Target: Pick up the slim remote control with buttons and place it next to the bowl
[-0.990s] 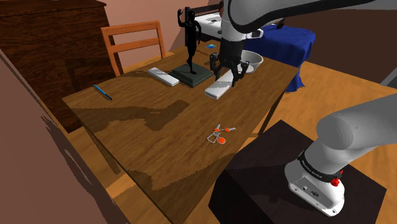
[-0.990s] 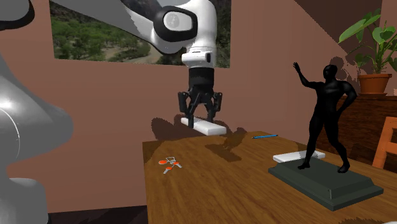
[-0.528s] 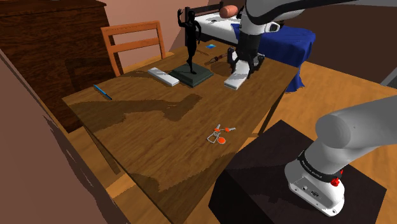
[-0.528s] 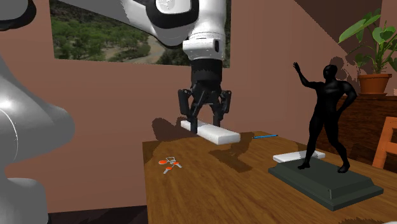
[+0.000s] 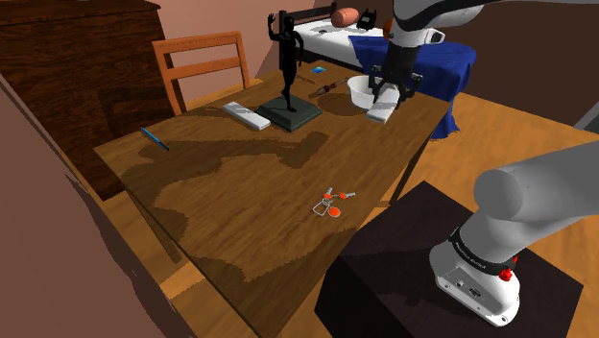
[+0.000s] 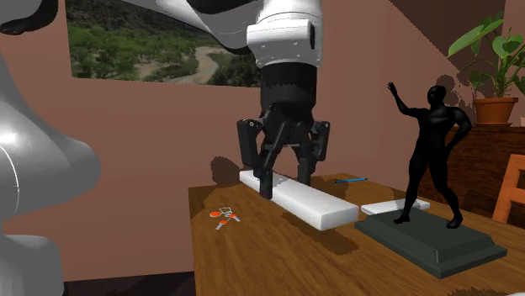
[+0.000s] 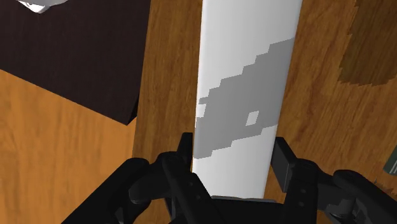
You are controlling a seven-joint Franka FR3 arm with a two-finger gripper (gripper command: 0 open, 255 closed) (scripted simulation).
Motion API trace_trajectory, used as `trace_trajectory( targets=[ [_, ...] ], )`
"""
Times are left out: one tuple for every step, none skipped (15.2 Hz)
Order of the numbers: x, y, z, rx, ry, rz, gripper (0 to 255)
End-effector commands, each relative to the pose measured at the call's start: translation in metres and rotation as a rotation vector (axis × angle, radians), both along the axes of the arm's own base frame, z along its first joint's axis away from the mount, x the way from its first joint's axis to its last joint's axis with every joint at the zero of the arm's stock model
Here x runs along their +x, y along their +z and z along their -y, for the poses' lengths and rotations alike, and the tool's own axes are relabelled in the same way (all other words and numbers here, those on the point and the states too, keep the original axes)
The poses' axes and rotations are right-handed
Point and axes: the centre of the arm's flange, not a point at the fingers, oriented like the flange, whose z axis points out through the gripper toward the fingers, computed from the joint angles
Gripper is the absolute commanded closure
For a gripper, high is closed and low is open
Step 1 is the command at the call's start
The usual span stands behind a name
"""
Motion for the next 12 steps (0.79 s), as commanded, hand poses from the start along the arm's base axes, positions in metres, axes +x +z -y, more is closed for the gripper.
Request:
trace_trajectory(
  targets=[
    [0.001,0.002,0.026,-0.001,0.001,0.0,255],
    [0.002,0.002,0.039,-0.001,0.001,0.0,255],
    [0.002,0.002,0.053,-0.001,0.001,0.0,255],
    [0.002,0.002,0.066,-0.001,0.001,0.0,255],
    [0.002,0.002,0.079,-0.001,0.001,0.0,255],
    [0.003,0.002,0.092,-0.001,0.001,0.0,255],
    [0.003,0.002,0.105,-0.001,0.001,0.0,255],
    [0.003,0.002,0.119,-0.001,0.001,0.0,255],
    [0.003,0.002,0.132,-0.001,0.001,0.0,255],
    [0.004,0.002,0.145,-0.001,0.001,0.0,255],
    [0.004,0.002,0.158,-0.001,0.001,0.0,255],
    [0.004,0.002,0.171,-0.001,0.001,0.0,255]
  ],
)
